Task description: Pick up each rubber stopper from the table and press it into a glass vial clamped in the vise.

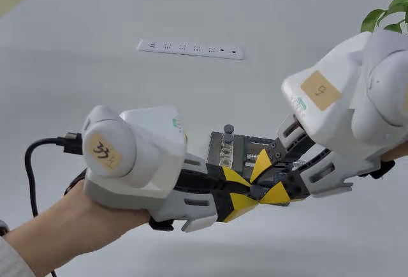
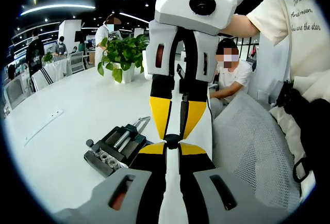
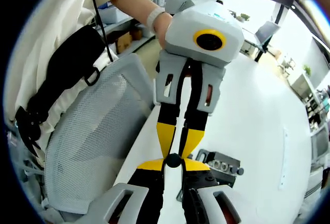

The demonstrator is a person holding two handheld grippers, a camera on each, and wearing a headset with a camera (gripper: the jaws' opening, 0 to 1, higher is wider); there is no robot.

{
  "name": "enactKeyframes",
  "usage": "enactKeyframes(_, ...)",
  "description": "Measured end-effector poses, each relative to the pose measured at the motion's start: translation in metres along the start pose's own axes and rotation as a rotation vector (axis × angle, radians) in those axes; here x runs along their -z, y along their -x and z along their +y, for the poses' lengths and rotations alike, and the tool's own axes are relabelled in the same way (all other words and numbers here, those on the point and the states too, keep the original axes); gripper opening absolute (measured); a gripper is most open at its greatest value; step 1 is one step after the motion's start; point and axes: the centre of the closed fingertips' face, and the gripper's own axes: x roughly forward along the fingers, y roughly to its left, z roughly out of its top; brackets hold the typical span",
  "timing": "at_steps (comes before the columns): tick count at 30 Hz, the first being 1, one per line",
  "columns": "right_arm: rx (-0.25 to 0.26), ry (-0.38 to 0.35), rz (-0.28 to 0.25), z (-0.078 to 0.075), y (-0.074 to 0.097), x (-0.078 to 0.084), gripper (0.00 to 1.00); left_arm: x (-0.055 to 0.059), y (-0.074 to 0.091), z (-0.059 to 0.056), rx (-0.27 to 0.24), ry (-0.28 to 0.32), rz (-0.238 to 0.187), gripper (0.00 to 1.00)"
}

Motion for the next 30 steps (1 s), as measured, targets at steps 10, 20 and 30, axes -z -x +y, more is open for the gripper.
enactKeyframes(10, -0.026, -0.021, -0.002, 0.000, -0.003, 0.000, 0.06, 0.004, 0.000, -0.001, -0.003, 0.011, -0.005, 0.05)
enactKeyframes(20, -0.010, -0.031, 0.017, -0.011, -0.003, 0.006, 0.06, 0.018, 0.001, 0.017, -0.092, 0.019, 0.033, 0.33)
enactKeyframes(30, -0.004, -0.039, 0.041, -0.017, -0.005, 0.014, 0.06, 0.046, 0.007, 0.044, -0.226, 0.058, 0.054, 0.70)
